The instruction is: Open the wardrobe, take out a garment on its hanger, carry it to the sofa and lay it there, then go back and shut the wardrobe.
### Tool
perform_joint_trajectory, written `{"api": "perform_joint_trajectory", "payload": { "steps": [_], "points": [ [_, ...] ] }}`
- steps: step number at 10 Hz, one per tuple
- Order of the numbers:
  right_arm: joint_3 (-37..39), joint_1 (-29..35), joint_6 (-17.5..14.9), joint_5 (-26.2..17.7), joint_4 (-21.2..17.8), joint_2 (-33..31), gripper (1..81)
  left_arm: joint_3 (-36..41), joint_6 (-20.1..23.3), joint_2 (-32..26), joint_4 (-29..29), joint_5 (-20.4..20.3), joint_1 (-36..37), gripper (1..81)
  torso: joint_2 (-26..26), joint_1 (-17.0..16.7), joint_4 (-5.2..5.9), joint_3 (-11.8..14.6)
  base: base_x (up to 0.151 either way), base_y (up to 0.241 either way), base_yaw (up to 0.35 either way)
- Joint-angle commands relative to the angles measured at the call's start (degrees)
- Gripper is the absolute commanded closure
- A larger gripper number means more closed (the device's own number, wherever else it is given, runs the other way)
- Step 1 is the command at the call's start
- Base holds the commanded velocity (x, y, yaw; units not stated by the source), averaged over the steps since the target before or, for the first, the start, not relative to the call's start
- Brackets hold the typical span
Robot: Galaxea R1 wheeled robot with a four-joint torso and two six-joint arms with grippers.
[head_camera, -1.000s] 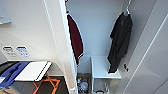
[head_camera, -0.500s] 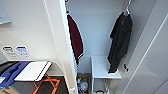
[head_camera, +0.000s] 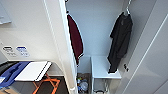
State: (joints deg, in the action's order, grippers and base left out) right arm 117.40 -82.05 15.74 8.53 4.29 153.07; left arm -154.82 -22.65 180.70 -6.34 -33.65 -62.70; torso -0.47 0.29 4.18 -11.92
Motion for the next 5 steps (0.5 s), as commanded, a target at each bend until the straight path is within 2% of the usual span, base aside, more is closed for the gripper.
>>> {"api": "perform_joint_trajectory", "payload": {
  "steps": [1, 5],
  "points": [
    [-1.5, 2.5, 0.0, -3.2, 0.2, -0.4, 1.0, -6.6, 0.2, 4.3, 7.4, -2.8, 5.8, 1.0, 0.0, 0.0, 0.0, 0.0, 0.0, 0.0, 0.0],
    [-1.5, 2.5, 0.0, -3.3, 0.4, -0.4, 1.0, -11.7, 0.3, 4.3, 20.2, -5.7, 5.3, 1.0, 0.0, 0.0, 0.0, 0.0, 0.0, 0.0, 0.0]
  ]
}}
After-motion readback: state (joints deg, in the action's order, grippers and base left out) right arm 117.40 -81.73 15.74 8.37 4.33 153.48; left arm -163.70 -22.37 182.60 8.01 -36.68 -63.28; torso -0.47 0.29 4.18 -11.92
